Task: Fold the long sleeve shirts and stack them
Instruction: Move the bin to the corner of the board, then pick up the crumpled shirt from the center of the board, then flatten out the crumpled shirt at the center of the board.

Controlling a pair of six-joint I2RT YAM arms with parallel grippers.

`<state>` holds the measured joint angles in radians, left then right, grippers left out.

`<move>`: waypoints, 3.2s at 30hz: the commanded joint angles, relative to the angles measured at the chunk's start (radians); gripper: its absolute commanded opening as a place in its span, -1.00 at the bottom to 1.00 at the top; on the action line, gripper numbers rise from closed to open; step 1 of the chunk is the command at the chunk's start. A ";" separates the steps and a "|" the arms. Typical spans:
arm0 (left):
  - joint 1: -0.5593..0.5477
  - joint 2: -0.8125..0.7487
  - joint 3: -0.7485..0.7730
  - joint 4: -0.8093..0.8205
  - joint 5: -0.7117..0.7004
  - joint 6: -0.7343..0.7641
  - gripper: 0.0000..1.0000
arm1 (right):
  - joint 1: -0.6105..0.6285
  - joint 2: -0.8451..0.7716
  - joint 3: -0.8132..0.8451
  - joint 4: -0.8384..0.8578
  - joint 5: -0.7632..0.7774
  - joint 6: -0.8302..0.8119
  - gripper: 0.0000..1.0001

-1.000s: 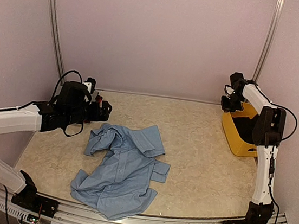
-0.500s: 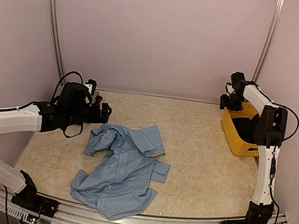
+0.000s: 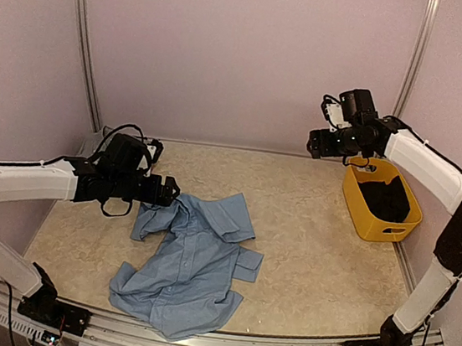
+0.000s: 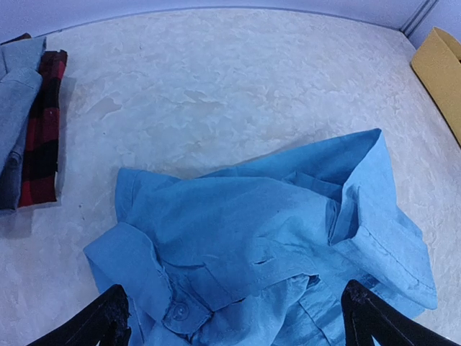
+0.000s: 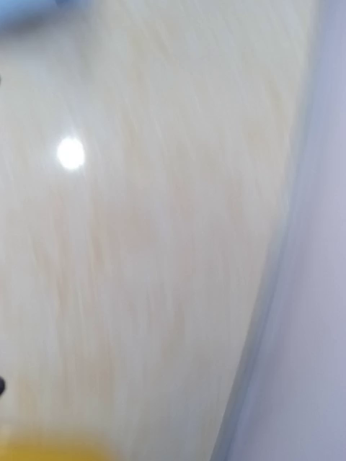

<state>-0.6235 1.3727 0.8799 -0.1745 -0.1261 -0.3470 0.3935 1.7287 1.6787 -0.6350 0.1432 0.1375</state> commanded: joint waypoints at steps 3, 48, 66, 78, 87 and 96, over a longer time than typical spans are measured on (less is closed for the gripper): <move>-0.023 0.103 0.030 -0.018 0.044 0.008 0.86 | 0.260 -0.030 -0.209 0.115 -0.229 0.031 0.65; -0.065 0.160 -0.032 -0.113 -0.067 -0.044 -0.02 | 0.207 0.162 -0.050 -0.020 0.187 0.002 0.51; -0.022 0.019 0.223 -0.011 0.254 -0.184 -1.00 | 0.578 -0.110 -0.503 0.388 -0.388 0.183 0.68; 0.081 0.108 0.348 0.006 0.310 -0.216 -1.00 | 0.789 0.043 -0.541 0.426 -0.410 0.222 0.69; 0.118 0.117 0.390 -0.022 0.292 -0.176 -1.00 | 0.805 0.124 -0.510 0.229 -0.297 0.156 0.19; 0.133 0.095 0.404 -0.110 0.241 -0.082 -1.00 | 0.688 0.021 -0.550 0.079 -0.160 0.185 -1.00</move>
<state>-0.5007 1.4956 1.2407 -0.2333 0.1535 -0.5083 1.1667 1.8420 1.1519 -0.4362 -0.1207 0.2924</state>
